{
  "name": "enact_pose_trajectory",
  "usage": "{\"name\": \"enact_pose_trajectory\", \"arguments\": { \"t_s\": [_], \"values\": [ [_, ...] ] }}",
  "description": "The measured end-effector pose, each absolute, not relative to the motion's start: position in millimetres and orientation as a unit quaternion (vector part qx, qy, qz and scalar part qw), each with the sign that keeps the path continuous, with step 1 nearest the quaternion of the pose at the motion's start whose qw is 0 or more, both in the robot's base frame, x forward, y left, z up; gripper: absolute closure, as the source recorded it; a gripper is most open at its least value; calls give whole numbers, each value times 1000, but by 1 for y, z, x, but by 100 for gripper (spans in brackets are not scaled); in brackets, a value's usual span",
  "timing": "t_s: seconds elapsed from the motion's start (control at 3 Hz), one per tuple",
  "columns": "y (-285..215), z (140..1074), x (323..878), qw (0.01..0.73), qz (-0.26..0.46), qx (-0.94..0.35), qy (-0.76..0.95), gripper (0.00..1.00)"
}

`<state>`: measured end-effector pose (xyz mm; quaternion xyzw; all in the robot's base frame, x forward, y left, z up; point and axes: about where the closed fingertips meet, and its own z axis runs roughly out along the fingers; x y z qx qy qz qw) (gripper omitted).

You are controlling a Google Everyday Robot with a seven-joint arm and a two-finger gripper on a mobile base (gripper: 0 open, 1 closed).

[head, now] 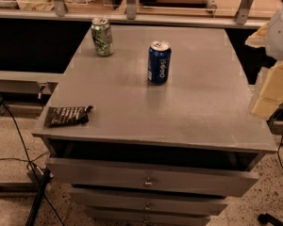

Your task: Move pepsi can near rxbar chocolate

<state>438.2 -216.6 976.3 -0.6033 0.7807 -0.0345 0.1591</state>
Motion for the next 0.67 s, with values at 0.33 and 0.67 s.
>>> {"name": "enact_pose_trajectory", "arguments": {
  "t_s": [0.33, 0.67],
  "values": [
    [-216, 977, 439, 162, -35, -603, 780, 0],
    [-198, 980, 493, 217, -13, -609, 763, 0]
  ]
}}
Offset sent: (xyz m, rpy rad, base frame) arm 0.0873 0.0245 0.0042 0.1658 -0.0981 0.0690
